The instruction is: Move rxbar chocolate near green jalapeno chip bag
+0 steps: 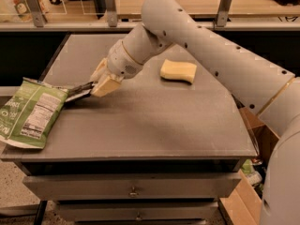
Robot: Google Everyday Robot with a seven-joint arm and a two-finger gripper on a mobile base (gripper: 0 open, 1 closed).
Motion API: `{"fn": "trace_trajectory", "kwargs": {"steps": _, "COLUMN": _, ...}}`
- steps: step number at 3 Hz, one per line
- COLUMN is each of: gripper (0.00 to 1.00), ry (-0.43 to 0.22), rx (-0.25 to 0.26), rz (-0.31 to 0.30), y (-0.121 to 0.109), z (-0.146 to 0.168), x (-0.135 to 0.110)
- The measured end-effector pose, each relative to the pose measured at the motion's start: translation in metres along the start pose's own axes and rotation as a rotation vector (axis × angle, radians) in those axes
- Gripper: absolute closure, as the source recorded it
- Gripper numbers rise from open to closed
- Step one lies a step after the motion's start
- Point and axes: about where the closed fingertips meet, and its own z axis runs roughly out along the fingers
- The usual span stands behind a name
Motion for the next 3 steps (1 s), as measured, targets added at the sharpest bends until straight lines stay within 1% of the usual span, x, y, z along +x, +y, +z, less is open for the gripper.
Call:
{"fn": "trace_trajectory", "kwargs": {"steps": 1, "gripper": 0.12, "ry": 0.01, "rx": -0.01, "rz": -0.017, "y": 0.0042, "z": 0.0024, "x": -0.0058}}
{"fn": "trace_trajectory", "kwargs": {"steps": 2, "gripper": 0.0, "ry": 0.012, "rx": -0.013, "rz": -0.016, "y": 0.0059, "z": 0.0005, "x": -0.0088}}
{"fn": "trace_trajectory", "kwargs": {"steps": 3, "gripper": 0.0, "ry": 0.021, "rx": -0.014, "rz": 0.034, "y": 0.0034, "z": -0.0075, "x": -0.0101}}
